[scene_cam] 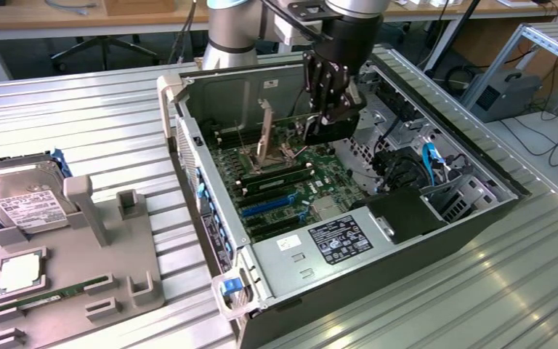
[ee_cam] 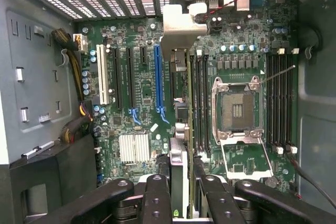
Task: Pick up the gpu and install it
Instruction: 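Insert the gpu into the slot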
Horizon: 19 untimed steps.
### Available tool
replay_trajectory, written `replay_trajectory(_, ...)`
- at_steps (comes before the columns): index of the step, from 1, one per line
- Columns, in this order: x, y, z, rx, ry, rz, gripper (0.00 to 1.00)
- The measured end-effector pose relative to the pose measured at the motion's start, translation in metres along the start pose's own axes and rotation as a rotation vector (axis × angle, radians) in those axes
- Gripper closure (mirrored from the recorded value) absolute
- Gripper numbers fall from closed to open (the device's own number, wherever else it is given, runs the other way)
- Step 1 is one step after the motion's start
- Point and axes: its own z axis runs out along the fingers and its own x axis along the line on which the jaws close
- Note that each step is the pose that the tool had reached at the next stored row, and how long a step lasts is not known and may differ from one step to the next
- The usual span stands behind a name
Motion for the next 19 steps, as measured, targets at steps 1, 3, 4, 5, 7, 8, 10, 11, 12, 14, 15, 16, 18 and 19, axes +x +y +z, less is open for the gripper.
replay_trajectory(1, 0.0, 0.0004, 0.0001, 0.0, -0.0001, 0.0, 0.73)
replay_trajectory(3, 0.0, 0.0012, 0.0001, 0.0, 0.0, 0.0, 0.73)
replay_trajectory(4, 0.0, 0.0016, 0.0002, 0.0, 0.0001, 0.0, 0.73)
replay_trajectory(5, 0.0, 0.0023, 0.0004, 0.0, -0.0001, 0.0, 0.73)
replay_trajectory(7, 0.0, 0.0036, 0.0012, 0.0001, -0.0002, 0.0, 0.73)
replay_trajectory(8, 0.0, 0.0041, 0.0014, 0.0, 0.0, 0.0, 0.73)
replay_trajectory(10, 0.0, 0.0052, 0.002, 0.0, -0.0001, 0.0, 0.73)
replay_trajectory(11, 0.0, 0.0056, 0.0024, 0.0001, -0.0003, 0.0, 0.73)
replay_trajectory(12, 0.0, 0.0064, 0.0029, 0.0001, -0.0002, 0.0, 0.73)
replay_trajectory(14, 0.0, 0.0081, 0.0039, 0.0001, -0.0001, 0.0, 0.73)
replay_trajectory(15, 0.0, 0.0092, 0.0045, 0.0002, 0.0, 0.0, 0.73)
replay_trajectory(16, 0.0, 0.0103, 0.005, 0.0002, 0.0, 0.0, 0.73)
replay_trajectory(18, 0.0, 0.0137, 0.0076, 0.0006, -0.0001, -0.001, 0.73)
replay_trajectory(19, 0.0, 0.0156, 0.0094, 0.0009, -0.0001, -0.001, 0.73)
